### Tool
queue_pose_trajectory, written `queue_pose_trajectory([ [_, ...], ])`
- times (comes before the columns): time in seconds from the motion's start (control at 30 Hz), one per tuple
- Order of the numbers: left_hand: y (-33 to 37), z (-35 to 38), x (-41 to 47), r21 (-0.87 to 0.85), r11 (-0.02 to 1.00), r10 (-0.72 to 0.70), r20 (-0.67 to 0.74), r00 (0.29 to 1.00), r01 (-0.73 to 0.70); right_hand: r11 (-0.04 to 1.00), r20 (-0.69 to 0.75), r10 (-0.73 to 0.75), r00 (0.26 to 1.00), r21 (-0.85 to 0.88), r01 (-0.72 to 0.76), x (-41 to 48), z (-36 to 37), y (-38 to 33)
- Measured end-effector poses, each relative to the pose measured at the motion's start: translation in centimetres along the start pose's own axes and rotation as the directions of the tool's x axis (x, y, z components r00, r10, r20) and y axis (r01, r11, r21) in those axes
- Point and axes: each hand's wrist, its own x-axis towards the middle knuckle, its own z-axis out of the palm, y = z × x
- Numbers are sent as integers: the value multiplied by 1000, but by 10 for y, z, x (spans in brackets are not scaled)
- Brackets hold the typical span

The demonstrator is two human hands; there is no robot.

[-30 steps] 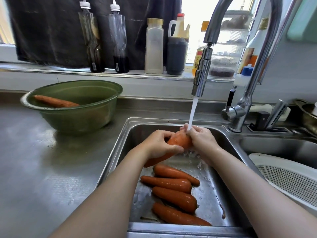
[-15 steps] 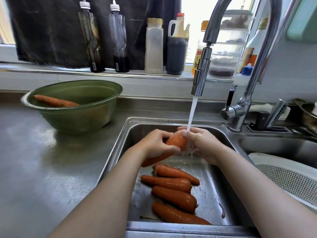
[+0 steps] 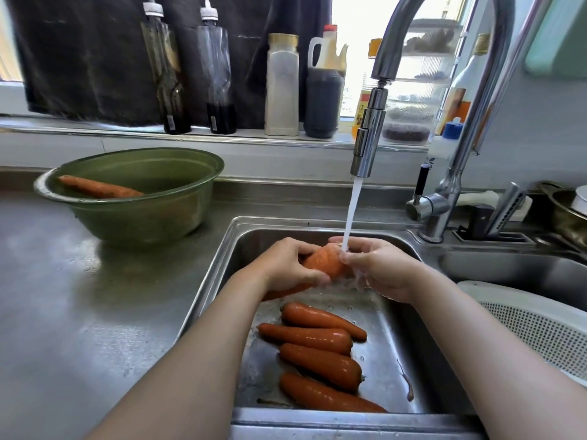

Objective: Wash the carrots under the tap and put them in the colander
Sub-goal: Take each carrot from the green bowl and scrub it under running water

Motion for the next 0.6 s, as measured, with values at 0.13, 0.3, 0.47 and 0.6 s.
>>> queue_pose_trajectory([
  [0.13, 9, 2, 1, 57, 998, 9, -8, 1000, -9, 982, -220, -125, 967, -169, 88, 3, 14, 2],
  [0.3, 8, 1, 0, 71, 997, -3, -7, 1000, 3, 981, -127, -71, 989, -188, 46, 5, 3, 0],
  [0.47, 10, 1, 0, 74, 997, -5, 4, 1000, 4, 981, -137, -92, 986, -184, 66, 0, 5, 2],
  [0.6, 10, 5, 4, 123, 992, -24, 3, 1000, 23, 972, -296, -186, 937, -197, 131, 4, 17, 2],
])
